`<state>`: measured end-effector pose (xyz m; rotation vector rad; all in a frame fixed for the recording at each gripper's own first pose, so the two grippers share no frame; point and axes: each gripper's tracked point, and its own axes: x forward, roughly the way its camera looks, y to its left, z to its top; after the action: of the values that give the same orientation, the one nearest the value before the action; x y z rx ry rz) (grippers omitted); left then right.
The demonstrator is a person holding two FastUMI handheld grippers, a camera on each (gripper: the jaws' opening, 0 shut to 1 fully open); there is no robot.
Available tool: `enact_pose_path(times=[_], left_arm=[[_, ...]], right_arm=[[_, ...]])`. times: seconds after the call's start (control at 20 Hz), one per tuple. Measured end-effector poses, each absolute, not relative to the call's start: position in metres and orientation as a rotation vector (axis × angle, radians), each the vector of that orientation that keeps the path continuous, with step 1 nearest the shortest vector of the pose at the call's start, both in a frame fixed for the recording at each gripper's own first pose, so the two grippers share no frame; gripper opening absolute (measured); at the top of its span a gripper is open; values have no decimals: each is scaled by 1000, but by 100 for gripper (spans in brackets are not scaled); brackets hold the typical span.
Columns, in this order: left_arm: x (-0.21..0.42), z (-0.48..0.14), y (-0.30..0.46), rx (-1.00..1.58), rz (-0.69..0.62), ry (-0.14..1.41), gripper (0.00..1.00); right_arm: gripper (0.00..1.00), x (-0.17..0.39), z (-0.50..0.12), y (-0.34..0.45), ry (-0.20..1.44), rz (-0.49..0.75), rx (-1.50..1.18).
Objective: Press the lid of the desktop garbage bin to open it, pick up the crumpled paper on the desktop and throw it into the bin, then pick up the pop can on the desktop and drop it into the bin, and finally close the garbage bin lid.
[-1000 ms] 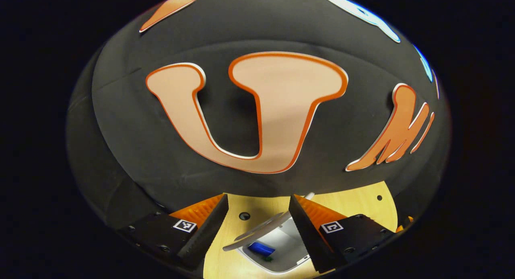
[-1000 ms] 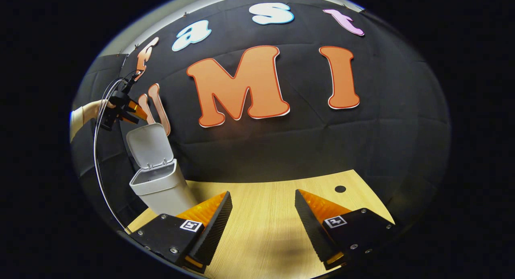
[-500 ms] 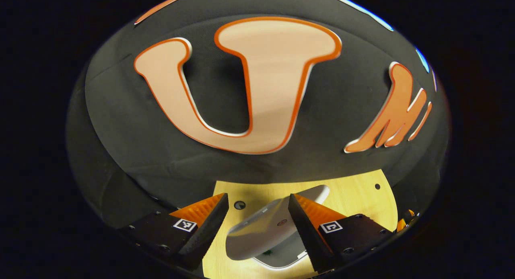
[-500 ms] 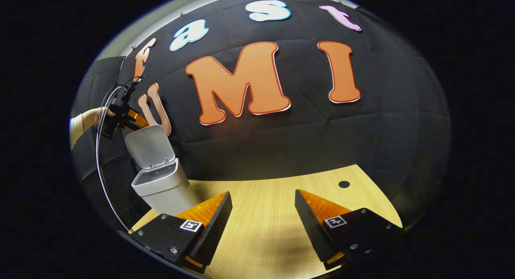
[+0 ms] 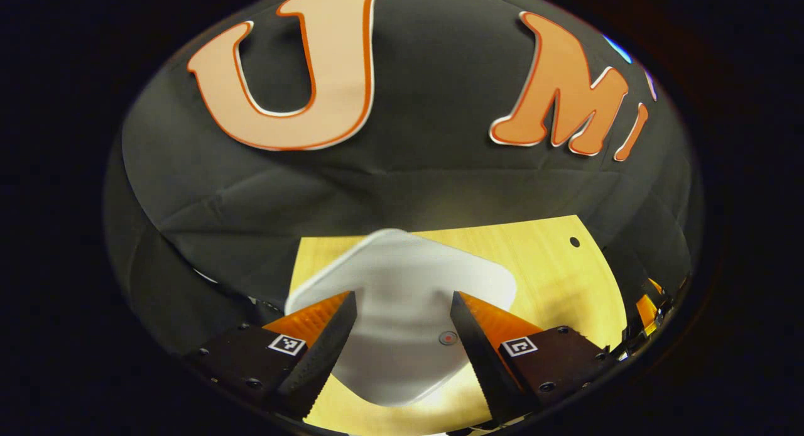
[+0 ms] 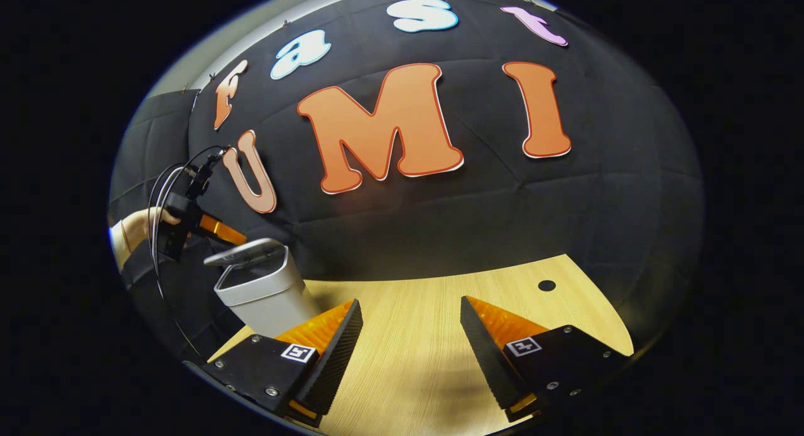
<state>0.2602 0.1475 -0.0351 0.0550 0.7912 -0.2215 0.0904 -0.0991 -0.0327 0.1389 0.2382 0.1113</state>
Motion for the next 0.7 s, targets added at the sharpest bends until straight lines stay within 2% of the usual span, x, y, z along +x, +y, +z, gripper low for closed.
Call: enact_pose_path(times=[0.35, 0.7], left_arm=[[241, -78, 135, 52, -197, 812, 98], [236, -83, 134, 78, -190, 722, 98]], right_arm=[[94, 88, -35, -89, 250, 152, 140], [94, 86, -38, -88, 258, 169, 165]])
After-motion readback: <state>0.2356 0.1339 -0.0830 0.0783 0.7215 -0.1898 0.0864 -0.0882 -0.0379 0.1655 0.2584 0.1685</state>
